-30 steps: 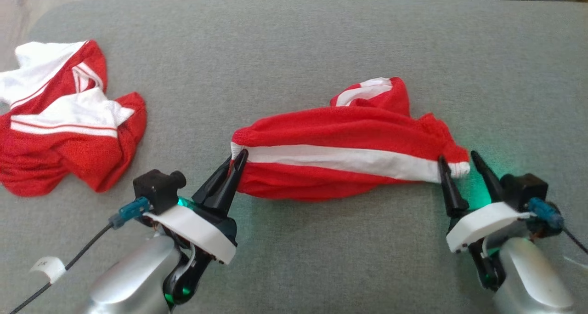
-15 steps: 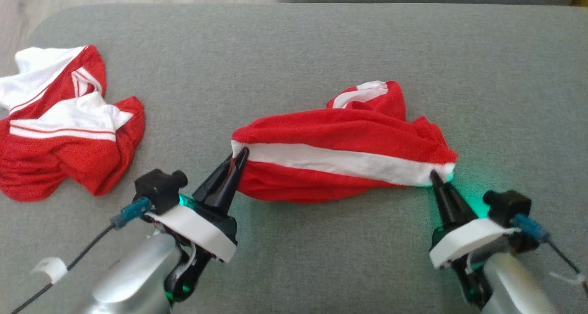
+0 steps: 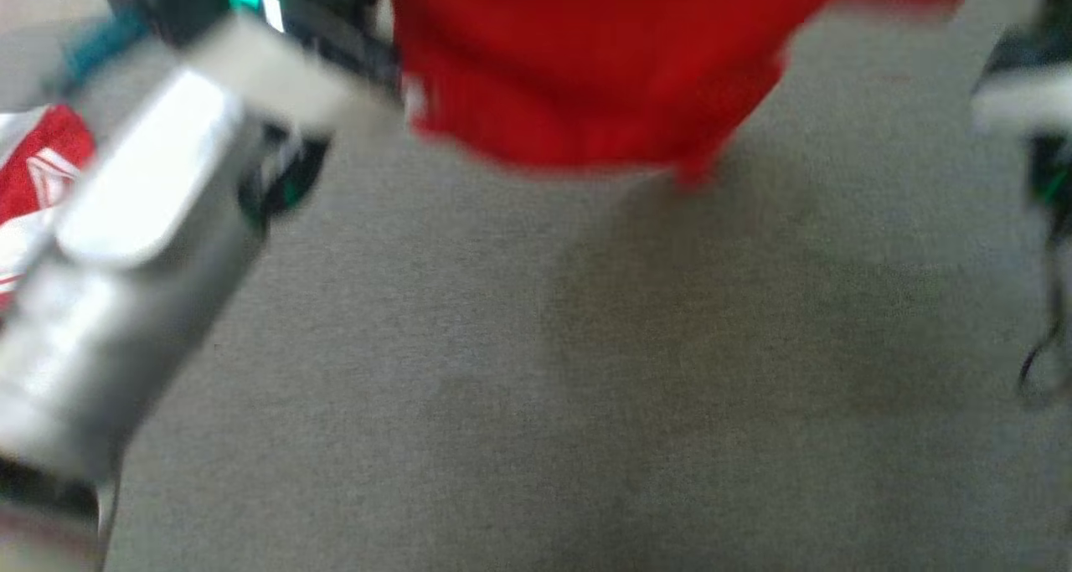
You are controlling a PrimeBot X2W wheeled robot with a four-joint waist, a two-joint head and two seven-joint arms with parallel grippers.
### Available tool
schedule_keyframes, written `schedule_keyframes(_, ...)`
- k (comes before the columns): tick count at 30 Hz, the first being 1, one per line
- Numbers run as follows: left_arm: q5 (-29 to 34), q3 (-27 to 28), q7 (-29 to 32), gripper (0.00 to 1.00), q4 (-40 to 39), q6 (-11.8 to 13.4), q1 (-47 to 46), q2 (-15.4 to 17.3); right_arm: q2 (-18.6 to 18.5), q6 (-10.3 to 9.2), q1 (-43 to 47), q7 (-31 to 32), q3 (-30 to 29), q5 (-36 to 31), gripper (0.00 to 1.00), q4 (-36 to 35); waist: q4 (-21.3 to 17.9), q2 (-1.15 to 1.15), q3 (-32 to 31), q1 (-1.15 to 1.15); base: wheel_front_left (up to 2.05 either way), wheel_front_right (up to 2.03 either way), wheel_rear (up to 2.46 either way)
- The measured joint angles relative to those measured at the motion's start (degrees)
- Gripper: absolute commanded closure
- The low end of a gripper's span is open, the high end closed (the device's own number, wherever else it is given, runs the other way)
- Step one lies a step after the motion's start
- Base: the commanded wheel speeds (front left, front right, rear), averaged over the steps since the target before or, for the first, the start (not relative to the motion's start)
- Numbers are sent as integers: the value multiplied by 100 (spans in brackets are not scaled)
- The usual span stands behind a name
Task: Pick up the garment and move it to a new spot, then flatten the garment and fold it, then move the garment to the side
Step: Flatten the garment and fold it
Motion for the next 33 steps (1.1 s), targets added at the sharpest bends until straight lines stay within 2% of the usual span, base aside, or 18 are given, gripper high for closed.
schedule_keyframes(4,7,123,-24,100,485,-15,-1152,-378,-293,0,-1466,5,-5,15,100,304,-138,0,273,1,0,0,0)
schedule_keyframes(7,517,335,-26,100,421,-44,-1777,-572,-489,0,-2212,2,-13,-40,100,472,-219,0,516,1,0,0,0)
schedule_keyframes(9,845,498,-33,100,237,-44,-2009,-651,-564,0,-2481,-4,-11,-57,100,526,-269,0,680,1,0,0,0)
schedule_keyframes(12,1213,292,-49,100,-52,-44,-1818,-630,-559,0,-2405,-31,35,-56,100,524,-353,0,891,1,0,0,0)
schedule_keyframes(15,1380,127,-48,100,-207,-44,-944,-611,-480,0,-1736,-31,38,0,100,399,-430,0,1051,1,0,0,0)
schedule_keyframes(21,1504,52,-45,100,-326,-44,1214,-689,-248,0,606,207,-366,127,100,16,-447,0,1056,0,0,0,0)
schedule_keyframes(22,1535,-57,-44,100,-410,-44,1482,-706,-235,0,967,283,-448,155,100,-78,-443,0,1016,-1,0,0,0)
schedule_keyframes(23,1595,-401,-43,100,-542,-44,1969,-715,-225,0,1625,399,-580,170,100,-313,-448,0,913,-1,0,0,0)
schedule_keyframes(27,1611,-982,-41,100,-647,-44,2932,-650,-92,0,2736,698,-901,253,100,-915,-485,0,625,-1,0,0,0)
schedule_keyframes(33,1528,-1132,-41,100,-705,-44,3905,-542,60,1,4232,1189,-1414,261,100,-1833,-533,0,110,-2,0,0,0)
